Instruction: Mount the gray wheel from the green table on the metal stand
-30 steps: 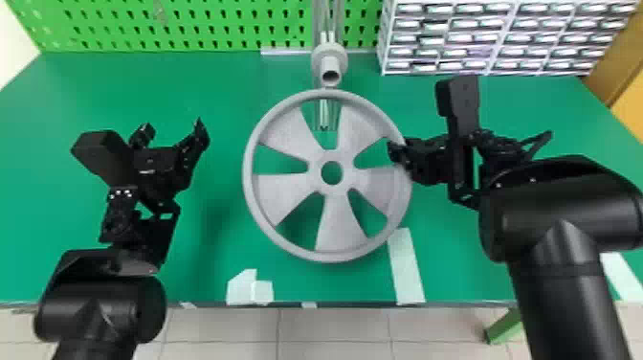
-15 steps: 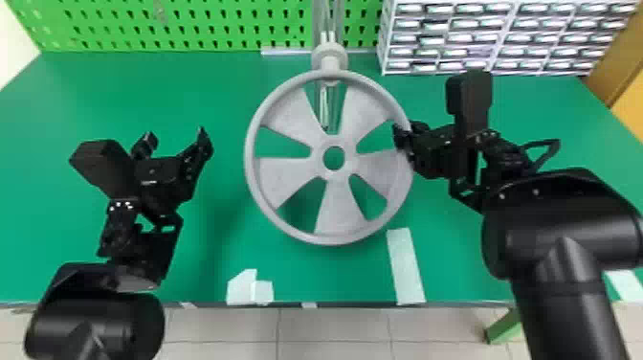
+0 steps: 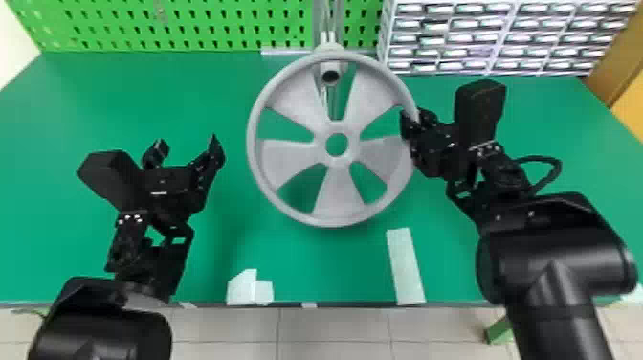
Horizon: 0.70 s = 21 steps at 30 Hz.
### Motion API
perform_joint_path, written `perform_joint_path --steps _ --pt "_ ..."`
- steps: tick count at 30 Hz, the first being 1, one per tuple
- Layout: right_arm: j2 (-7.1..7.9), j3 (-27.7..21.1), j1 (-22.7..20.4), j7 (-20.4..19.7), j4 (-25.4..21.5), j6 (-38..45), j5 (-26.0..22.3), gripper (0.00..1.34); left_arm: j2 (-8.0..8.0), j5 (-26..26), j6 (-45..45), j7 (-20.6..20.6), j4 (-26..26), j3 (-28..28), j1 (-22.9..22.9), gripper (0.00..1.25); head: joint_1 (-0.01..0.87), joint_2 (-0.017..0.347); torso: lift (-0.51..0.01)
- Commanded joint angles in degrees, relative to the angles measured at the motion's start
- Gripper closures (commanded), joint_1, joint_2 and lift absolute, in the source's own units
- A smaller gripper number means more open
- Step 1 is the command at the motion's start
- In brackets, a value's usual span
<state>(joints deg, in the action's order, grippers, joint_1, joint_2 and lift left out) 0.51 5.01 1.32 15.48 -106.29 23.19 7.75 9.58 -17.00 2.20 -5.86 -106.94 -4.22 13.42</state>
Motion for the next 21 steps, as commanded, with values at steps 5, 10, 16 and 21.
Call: perform_joint_path --steps 5,10,16,21 --pt "-0.57 1.93 -2.46 -9.33 3.63 -12.21 -2.21 1.09 0.0 -0.75 0.09 -0.03 0.77 -0.79 -0.06 0.34 0.868 0.052 -0.093" --pt "-0.57 4.48 -3.08 -17.15 5.21 -15.02 -5.11 1.09 0.0 -2.69 1.93 -0.03 3.14 -2.46 -0.33 0.36 0.868 0.052 -0.093" --pt "0.28 7.91 -2.73 -24.09 6.97 -15.9 -9.24 1.09 0.0 -5.32 3.96 0.94 6.48 -4.48 -1.21 0.37 0.868 0.052 -0.093" --pt "0.89 9.75 -2.11 -27.17 8.38 -17.3 -11.79 1.1 0.0 -5.59 4.04 3.23 8.59 -5.62 -2.17 0.38 0.868 0.052 -0.093"
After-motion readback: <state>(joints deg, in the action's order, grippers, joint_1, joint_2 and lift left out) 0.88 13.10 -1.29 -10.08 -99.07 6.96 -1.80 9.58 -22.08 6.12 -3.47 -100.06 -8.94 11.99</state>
